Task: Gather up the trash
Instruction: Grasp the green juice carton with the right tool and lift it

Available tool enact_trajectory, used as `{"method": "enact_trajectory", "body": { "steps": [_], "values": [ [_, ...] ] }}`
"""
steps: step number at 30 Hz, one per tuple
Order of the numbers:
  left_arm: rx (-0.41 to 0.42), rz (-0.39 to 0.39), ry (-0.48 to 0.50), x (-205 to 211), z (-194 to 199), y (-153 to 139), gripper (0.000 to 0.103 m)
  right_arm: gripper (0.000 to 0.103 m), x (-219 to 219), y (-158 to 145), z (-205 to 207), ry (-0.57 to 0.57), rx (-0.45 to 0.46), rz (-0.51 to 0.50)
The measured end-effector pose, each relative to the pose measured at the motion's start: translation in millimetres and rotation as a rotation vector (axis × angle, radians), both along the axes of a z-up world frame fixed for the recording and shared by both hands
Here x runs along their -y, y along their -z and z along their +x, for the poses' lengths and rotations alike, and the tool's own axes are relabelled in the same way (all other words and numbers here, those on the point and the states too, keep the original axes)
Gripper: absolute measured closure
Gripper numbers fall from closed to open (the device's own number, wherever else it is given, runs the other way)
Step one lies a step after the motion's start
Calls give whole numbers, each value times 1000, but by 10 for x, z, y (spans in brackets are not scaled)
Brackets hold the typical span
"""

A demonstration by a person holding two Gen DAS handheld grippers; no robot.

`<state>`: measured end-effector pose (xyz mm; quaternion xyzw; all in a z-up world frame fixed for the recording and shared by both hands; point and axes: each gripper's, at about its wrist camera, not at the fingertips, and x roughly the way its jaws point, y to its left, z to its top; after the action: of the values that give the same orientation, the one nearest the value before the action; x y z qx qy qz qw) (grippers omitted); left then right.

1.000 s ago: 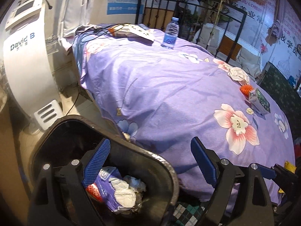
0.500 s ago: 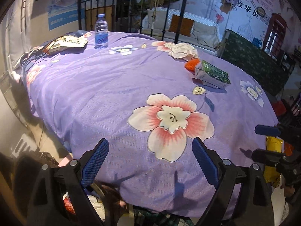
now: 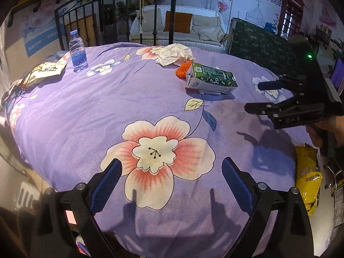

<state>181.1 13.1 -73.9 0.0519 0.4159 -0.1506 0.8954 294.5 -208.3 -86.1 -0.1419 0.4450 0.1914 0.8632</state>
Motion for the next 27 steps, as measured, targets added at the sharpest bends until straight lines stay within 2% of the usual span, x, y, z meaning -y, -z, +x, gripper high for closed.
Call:
{"method": "enact_trajectory", "body": {
  "steps": [3,8,13,18,19,20,23,27],
  "values": [
    [-2,17,26,99,102,9,10,21,-27,40,267,-21,28,-59],
    [-10,39,61,247,279,53,10,32,-157,129,670,-89,75,-165],
    [-41,39,77,325,423,138,10,33,-303,278,929,-170,109,-273],
    [-58,52,85,376,517,225,10,33,-363,365,1117,-246,99,-323],
    [-62,49,83,376,530,235,10,33,-363,390,1161,-243,93,-329],
    [-64,46,81,369,548,241,10,37,-352,411,1214,-234,78,-319],
    [-69,43,74,370,579,254,10,46,-314,462,1313,-210,9,-247],
    [-67,47,74,377,600,254,10,53,-288,431,1245,-191,19,-223]
  ]
}}
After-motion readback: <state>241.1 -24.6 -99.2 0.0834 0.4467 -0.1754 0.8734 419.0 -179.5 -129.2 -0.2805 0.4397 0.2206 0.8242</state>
